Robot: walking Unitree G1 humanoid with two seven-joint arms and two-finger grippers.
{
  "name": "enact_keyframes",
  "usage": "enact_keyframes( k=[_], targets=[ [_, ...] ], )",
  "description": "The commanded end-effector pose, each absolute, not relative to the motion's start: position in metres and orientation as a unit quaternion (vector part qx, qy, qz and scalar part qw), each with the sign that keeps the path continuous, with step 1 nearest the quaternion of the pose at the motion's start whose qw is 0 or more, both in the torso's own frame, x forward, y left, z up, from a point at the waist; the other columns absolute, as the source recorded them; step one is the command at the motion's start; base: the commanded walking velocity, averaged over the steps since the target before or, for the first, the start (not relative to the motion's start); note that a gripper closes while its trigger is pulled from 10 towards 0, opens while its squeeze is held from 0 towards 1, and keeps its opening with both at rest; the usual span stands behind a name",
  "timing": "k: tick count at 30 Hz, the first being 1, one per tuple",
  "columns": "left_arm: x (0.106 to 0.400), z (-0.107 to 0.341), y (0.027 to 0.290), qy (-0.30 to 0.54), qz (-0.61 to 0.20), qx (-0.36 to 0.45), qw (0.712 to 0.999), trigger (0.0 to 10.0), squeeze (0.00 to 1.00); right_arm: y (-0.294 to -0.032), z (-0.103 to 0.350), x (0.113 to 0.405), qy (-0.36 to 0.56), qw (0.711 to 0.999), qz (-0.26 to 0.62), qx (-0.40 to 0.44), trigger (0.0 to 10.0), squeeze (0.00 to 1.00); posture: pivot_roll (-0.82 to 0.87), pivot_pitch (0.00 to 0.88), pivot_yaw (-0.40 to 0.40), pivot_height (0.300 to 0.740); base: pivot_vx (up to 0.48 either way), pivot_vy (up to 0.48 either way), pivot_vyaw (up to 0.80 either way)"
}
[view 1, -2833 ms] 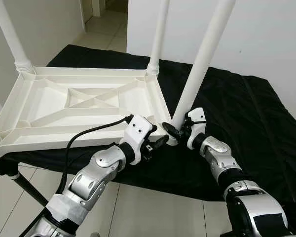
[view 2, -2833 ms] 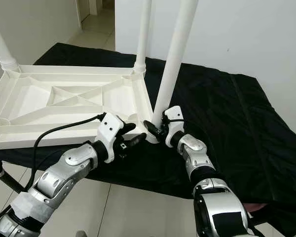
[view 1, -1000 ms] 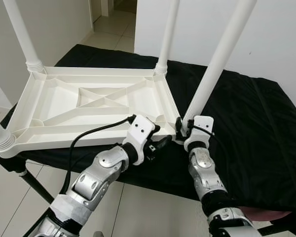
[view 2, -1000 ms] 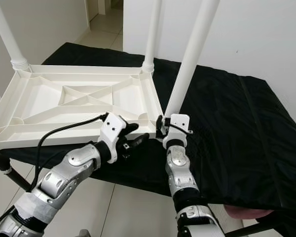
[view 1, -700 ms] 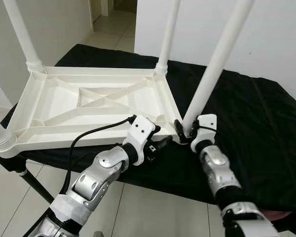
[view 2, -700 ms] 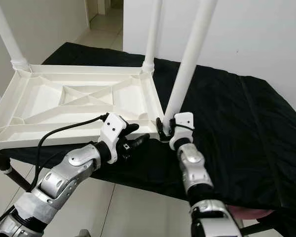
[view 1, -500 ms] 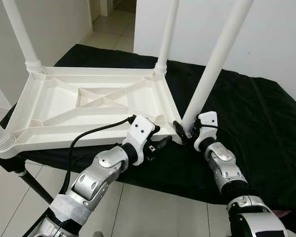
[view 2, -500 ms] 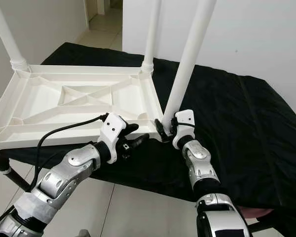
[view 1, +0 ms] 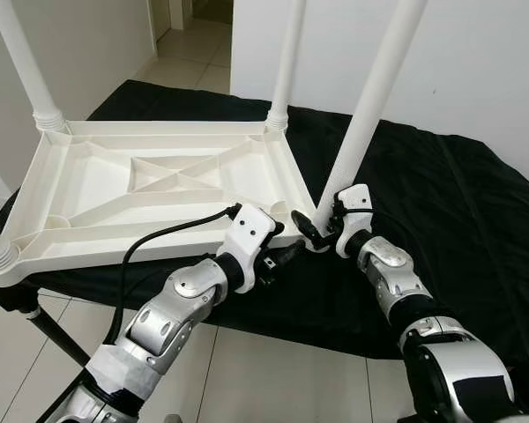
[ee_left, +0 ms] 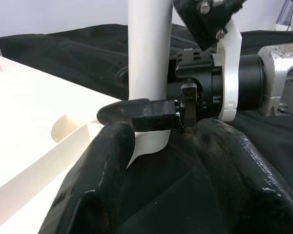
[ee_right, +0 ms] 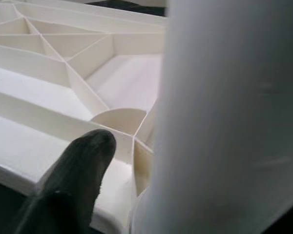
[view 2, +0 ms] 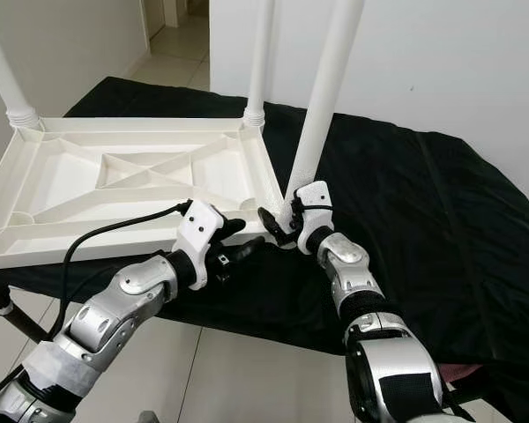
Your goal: Building children table
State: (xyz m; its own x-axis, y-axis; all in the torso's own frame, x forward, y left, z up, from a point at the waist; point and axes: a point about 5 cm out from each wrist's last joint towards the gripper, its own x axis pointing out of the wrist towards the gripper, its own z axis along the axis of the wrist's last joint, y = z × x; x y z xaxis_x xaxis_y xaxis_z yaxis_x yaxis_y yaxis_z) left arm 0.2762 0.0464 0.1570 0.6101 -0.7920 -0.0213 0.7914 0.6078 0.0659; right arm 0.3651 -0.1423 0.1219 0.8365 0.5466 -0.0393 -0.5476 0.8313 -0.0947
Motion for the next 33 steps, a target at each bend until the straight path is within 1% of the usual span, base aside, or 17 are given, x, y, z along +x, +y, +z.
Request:
enact_keyframes(
  k=[1, 13, 14, 18, 22, 26, 28, 29, 30, 31, 33],
  targets=[
    [0.269, 0.157, 0.042, -0.005, -0.505, 0.036, 0.862, 10.0, 0.0, -0.135, 0.117, 0.364, 0.019, 0.951, 0.305, -0.054, 0.0, 0.0, -0.01, 0.0, -0.068, 0.74, 0.0, 0.0, 0.0],
    [0.267, 0.157, 0.041, -0.004, -0.505, 0.033, 0.862, 10.0, 0.0, -0.141, 0.105, 0.357, 0.03, 0.952, 0.304, -0.034, 0.0, 0.0, -0.02, 0.0, -0.073, 0.74, 0.0, 0.0, 0.0],
    [0.267, 0.156, 0.041, -0.004, -0.506, 0.032, 0.862, 10.0, 0.0, -0.143, 0.104, 0.357, 0.034, 0.953, 0.298, -0.038, 10.0, 0.0, -0.02, 0.0, -0.076, 0.74, 0.0, 0.0, 0.0],
    [0.266, 0.156, 0.04, -0.003, -0.507, 0.031, 0.862, 10.0, 0.0, -0.147, 0.102, 0.356, 0.036, 0.958, 0.278, -0.053, 10.0, 0.0, -0.02, 0.0, -0.077, 0.74, 0.0, 0.0, 0.0],
    [0.264, 0.154, 0.039, -0.002, -0.509, 0.031, 0.86, 10.0, 0.0, -0.148, 0.104, 0.358, 0.027, 0.971, 0.232, -0.046, 10.0, 0.0, -0.03, 0.0, -0.081, 0.74, 0.0, 0.0, 0.0],
    [0.263, 0.153, 0.038, 0.0, -0.511, 0.03, 0.859, 10.0, 0.0, -0.143, 0.106, 0.356, 0.019, 0.978, 0.207, -0.036, 10.0, 0.0, -0.03, 0.0, -0.082, 0.74, 0.0, 0.0, 0.0],
    [0.262, 0.153, 0.037, 0.001, -0.514, 0.029, 0.858, 10.0, 0.0, -0.136, 0.106, 0.355, 0.019, 0.987, 0.157, -0.006, 10.0, 0.0, -0.03, 0.0, -0.081, 0.74, 0.0, 0.0, 0.0],
    [0.262, 0.153, 0.037, 0.001, -0.514, 0.029, 0.858, 10.0, 0.0, -0.136, 0.106, 0.355, 0.019, 0.987, 0.157, -0.006, 10.0, 0.0, -0.03, 0.0, -0.081, 0.74, 0.0, 0.0, 0.0],
    [0.262, 0.153, 0.037, 0.001, -0.514, 0.029, 0.857, 10.0, 0.0, -0.134, 0.105, 0.353, 0.021, 0.991, 0.134, 0.008, 10.0, 0.0, -0.03, 0.0, -0.08, 0.74, 0.0, 0.0, 0.0],
    [0.262, 0.153, 0.037, 0.001, -0.514, 0.029, 0.857, 10.0, 0.0, -0.134, 0.105, 0.353, 0.021, 0.991, 0.134, 0.008, 10.0, 0.0, -0.03, 0.0, -0.08, 0.74, 0.0, 0.0, 0.0],
    [0.262, 0.152, 0.037, 0.001, -0.515, 0.029, 0.857, 10.0, 0.0, -0.131, 0.104, 0.351, 0.023, 0.994, 0.105, 0.018, 10.0, 0.0, -0.03, 0.0, -0.081, 0.74, 0.0, 0.0, 0.0]
  ],
)
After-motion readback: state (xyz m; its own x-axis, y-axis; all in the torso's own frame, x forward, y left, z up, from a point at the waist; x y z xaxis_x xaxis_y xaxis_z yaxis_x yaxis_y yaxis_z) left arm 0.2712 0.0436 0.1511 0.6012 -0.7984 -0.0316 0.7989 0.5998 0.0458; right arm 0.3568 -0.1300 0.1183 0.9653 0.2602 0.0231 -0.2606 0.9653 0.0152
